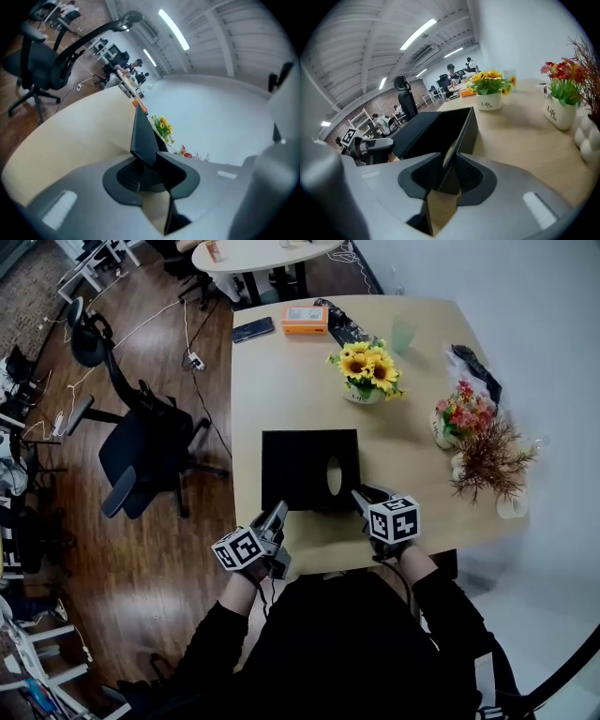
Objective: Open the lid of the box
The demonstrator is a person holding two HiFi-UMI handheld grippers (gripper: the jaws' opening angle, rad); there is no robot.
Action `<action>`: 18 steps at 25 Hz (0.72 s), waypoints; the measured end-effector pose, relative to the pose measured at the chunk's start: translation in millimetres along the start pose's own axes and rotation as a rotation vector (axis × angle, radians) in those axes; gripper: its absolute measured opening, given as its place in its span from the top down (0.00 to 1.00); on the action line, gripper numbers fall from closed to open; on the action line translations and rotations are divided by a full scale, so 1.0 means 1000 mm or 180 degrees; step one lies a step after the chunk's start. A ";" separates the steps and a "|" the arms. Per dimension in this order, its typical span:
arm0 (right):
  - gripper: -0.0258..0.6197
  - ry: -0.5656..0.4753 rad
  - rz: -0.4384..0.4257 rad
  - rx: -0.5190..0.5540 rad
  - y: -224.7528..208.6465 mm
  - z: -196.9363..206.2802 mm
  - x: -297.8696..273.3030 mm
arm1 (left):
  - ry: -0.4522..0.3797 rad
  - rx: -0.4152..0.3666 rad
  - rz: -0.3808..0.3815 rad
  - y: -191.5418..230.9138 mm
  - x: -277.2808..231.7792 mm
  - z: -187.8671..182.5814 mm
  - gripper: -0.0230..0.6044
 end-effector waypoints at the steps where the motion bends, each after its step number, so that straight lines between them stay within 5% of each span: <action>1: 0.81 0.0000 -0.0016 -0.0020 0.000 0.000 0.000 | -0.0017 0.0193 0.0001 0.004 0.000 0.002 0.86; 4: 0.81 0.0018 -0.0069 -0.0085 -0.001 -0.001 -0.001 | -0.0126 0.0549 -0.0108 0.012 0.007 0.005 0.85; 11: 0.81 -0.0008 -0.0117 -0.0127 -0.002 0.000 -0.001 | -0.0177 0.0564 -0.0501 0.022 0.039 0.009 0.85; 13: 0.81 -0.0003 -0.0137 -0.0117 -0.002 -0.001 -0.002 | -0.0143 0.0283 -0.0548 0.011 0.044 0.002 0.85; 18: 0.79 -0.0167 -0.0190 -0.0172 -0.002 -0.009 0.011 | 0.0041 -0.0953 -0.0563 -0.037 0.034 -0.019 0.85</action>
Point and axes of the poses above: the fingertips, and each gripper's own axes: x backward along the fingers, y to its left, z out of its underside, the point moved 2 cm from there along x, backward along the fingers, and after that the axes turned 8 degrees about -x, right-handed, at the moved point
